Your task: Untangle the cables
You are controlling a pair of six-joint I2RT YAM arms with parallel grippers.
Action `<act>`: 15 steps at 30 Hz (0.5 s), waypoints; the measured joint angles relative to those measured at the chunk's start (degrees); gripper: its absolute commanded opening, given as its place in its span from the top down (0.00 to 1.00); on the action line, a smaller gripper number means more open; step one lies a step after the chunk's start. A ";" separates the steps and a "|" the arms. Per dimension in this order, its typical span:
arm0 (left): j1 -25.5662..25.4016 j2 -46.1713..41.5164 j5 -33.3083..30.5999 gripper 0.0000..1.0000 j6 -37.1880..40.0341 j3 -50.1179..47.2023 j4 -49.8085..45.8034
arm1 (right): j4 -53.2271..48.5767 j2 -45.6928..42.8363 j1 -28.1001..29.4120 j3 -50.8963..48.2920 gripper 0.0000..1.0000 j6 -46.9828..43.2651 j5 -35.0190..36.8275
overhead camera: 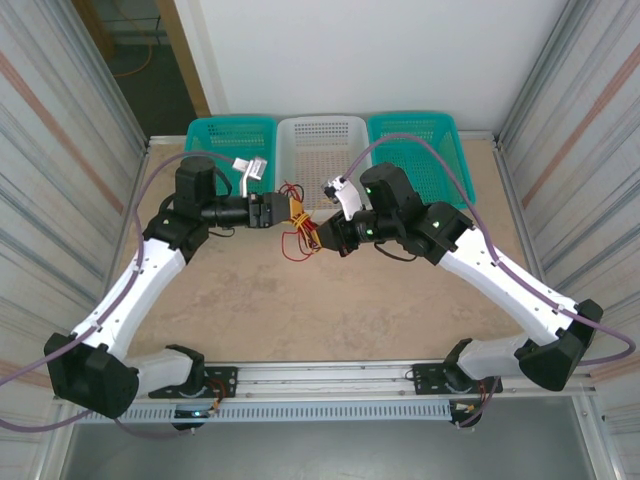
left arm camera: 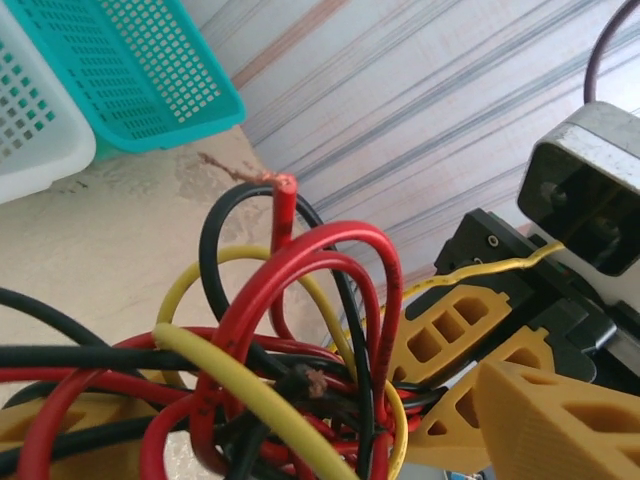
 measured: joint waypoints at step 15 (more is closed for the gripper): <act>0.00 2.14 6.03 0.87 -4.26 -3.65 8.63 | -0.87 0.42 0.24 0.00 1.00 -0.04 -0.42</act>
